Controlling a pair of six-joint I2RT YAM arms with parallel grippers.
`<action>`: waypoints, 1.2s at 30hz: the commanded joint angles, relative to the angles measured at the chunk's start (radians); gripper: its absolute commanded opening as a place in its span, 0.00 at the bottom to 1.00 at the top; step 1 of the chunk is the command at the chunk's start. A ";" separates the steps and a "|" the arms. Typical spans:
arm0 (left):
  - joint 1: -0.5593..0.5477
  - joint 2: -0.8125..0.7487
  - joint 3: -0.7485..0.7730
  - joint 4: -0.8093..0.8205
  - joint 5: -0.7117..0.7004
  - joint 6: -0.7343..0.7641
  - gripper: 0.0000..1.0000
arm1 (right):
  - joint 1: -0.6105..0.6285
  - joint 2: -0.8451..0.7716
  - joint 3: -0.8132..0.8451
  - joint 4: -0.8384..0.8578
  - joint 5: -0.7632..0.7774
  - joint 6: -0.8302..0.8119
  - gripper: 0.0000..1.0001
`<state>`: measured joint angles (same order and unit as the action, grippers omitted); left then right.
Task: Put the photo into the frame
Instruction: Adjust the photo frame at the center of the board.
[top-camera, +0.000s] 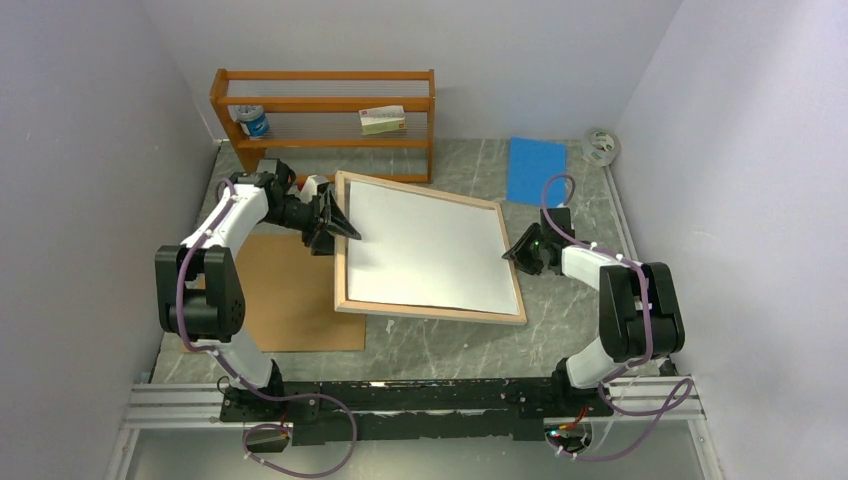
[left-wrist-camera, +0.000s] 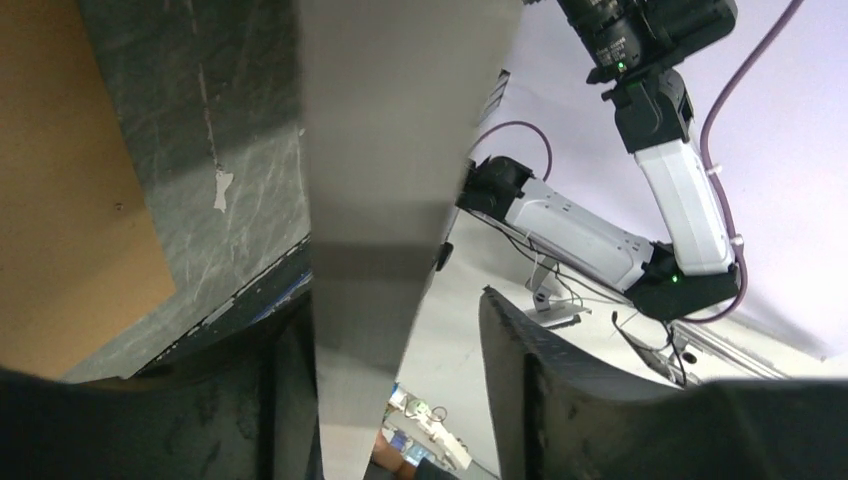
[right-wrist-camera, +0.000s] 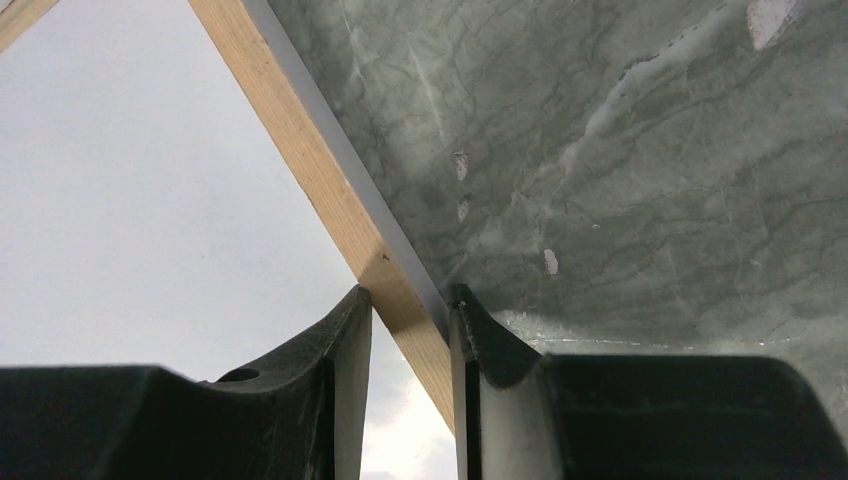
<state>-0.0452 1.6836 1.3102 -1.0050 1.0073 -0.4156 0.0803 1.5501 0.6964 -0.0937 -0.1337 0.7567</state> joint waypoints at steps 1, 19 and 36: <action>-0.007 -0.054 0.031 -0.054 0.135 0.022 0.54 | 0.004 0.054 -0.023 -0.177 0.066 0.027 0.21; -0.011 -0.121 -0.082 0.255 0.302 -0.224 0.28 | 0.004 0.095 -0.032 -0.075 -0.083 0.023 0.30; -0.089 -0.161 -0.170 0.638 0.337 -0.524 0.42 | 0.004 0.103 -0.050 -0.018 -0.122 0.039 0.35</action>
<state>-0.1074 1.5730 1.1656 -0.5335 1.2629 -0.8112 0.0616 1.5970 0.6968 0.0021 -0.2512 0.7799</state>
